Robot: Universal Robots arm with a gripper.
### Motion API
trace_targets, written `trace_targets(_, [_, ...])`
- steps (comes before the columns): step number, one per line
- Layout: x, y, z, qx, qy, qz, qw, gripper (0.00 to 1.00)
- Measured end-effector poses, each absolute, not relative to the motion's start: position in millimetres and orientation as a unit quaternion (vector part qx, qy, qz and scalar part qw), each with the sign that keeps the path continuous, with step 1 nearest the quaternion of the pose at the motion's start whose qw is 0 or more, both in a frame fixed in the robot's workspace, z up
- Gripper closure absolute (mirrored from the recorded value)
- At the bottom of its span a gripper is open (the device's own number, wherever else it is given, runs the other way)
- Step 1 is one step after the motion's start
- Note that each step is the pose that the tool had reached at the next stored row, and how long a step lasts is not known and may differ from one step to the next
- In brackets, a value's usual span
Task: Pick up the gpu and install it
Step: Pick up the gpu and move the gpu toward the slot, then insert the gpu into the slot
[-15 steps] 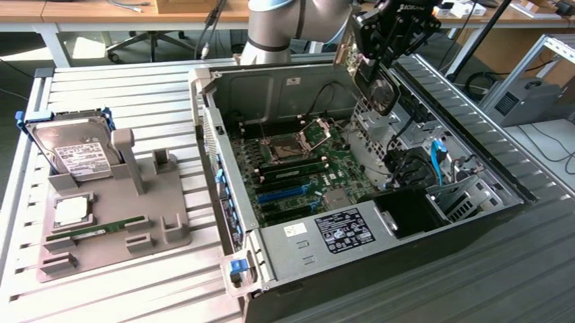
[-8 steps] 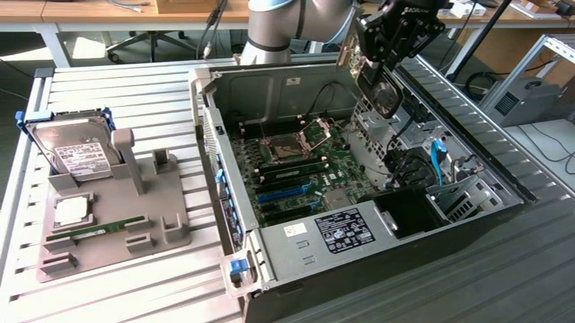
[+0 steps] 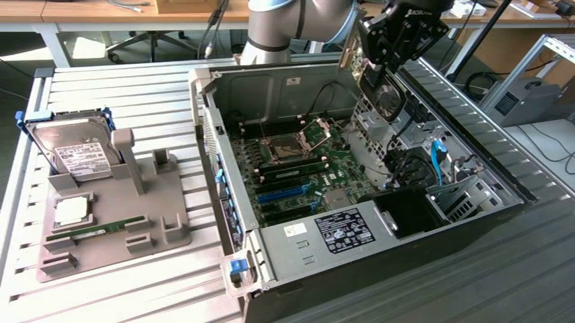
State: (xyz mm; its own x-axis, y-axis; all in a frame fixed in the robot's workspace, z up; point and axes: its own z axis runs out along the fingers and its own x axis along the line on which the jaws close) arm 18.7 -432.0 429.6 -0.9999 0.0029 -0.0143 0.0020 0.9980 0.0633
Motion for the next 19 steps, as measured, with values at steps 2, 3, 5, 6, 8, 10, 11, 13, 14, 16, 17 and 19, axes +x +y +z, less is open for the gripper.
trace_targets(2, [18.7, -432.0, 429.6, 0.001, 0.999, 0.032, 0.007, 0.73])
trace_targets(3, [18.7, -432.0, 429.6, 0.001, 0.999, 0.032, 0.007, 0.73])
trace_targets(5, [18.7, -432.0, 429.6, 0.001, 0.999, 0.032, 0.007, 0.73])
trace_targets(6, [18.7, -432.0, 429.6, 0.001, 0.999, 0.032, 0.007, 0.73])
trace_targets(8, [18.7, -432.0, 429.6, 0.001, 0.999, 0.032, 0.007, 0.73])
trace_targets(10, [18.7, -432.0, 429.6, 0.001, 0.999, 0.032, 0.007, 0.73])
trace_targets(11, [18.7, -432.0, 429.6, 0.001, 0.999, 0.032, 0.007, 0.73])
trace_targets(13, [18.7, -432.0, 429.6, 0.001, 0.999, 0.032, 0.007, 0.73])
trace_targets(14, [18.7, -432.0, 429.6, -0.002, 0.999, 0.032, 0.007, 0.73])
trace_targets(16, [18.7, -432.0, 429.6, -0.01, 0.999, 0.032, 0.007, 0.73])
trace_targets(17, [18.7, -432.0, 429.6, -0.018, 0.999, 0.032, 0.007, 0.73])
trace_targets(19, [18.7, -432.0, 429.6, -0.031, 0.999, 0.032, 0.006, 0.73])
